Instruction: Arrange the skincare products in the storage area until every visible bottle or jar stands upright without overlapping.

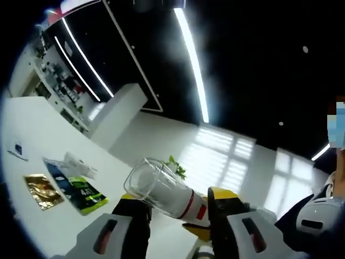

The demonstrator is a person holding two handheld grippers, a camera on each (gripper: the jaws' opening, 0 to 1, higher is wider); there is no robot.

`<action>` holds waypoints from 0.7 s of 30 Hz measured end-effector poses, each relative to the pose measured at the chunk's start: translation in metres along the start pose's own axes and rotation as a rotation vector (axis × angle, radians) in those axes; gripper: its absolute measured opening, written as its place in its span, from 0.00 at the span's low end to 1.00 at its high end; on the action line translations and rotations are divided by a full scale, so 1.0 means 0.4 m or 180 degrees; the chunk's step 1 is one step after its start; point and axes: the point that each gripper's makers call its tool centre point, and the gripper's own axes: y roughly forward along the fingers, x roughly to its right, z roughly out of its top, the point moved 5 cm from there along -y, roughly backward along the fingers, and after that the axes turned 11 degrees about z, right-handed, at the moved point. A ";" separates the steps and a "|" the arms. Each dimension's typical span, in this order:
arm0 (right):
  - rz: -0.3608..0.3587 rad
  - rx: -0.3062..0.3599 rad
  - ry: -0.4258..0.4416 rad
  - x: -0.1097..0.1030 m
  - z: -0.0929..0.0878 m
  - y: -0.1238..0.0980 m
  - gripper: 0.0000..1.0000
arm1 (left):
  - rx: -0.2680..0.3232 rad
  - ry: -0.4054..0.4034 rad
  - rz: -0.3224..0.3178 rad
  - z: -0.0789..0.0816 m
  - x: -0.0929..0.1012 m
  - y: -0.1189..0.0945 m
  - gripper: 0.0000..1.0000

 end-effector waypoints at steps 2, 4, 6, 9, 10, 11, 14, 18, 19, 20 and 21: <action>-0.0007 0.0005 0.0012 0.000 0.000 0.000 0.19 | 0.0013 -0.0039 -0.0020 0.001 0.000 0.000 0.39; -0.0007 0.0002 0.0044 -0.001 -0.002 0.001 0.19 | 0.0028 -0.0056 -0.0040 0.002 0.001 -0.001 0.38; -0.0010 -0.0017 0.0106 0.001 -0.006 0.002 0.19 | 0.0046 -0.0082 -0.0086 0.004 0.006 -0.002 0.35; -0.0005 -0.0042 0.0194 0.001 -0.012 0.004 0.19 | 0.0039 -0.0105 -0.0263 0.003 0.024 -0.002 0.29; -0.0010 -0.0038 0.0205 0.002 -0.013 0.005 0.19 | 0.0059 -0.0125 -0.0258 0.004 0.025 -0.001 0.27; -0.0015 -0.0041 0.0221 0.001 -0.015 0.005 0.19 | 0.0068 -0.0119 -0.0275 0.004 0.028 0.000 0.26; -0.0012 -0.0055 0.0253 0.000 -0.018 0.004 0.19 | 0.0080 -0.0089 -0.0267 0.004 0.030 0.000 0.26; -0.0007 -0.0042 0.0317 -0.003 -0.018 0.005 0.19 | 0.0077 -0.0065 -0.0253 0.004 0.030 -0.002 0.25; -0.0010 -0.0039 0.0334 -0.003 -0.018 0.005 0.19 | 0.0090 -0.0045 -0.0243 0.007 0.028 -0.002 0.25; -0.0010 -0.0039 0.0349 -0.003 -0.019 0.005 0.19 | 0.0094 -0.0030 -0.0236 0.009 0.027 -0.002 0.25; -0.0011 -0.0036 0.0368 -0.004 -0.019 0.006 0.19 | 0.0098 -0.0013 -0.0226 0.010 0.026 -0.002 0.25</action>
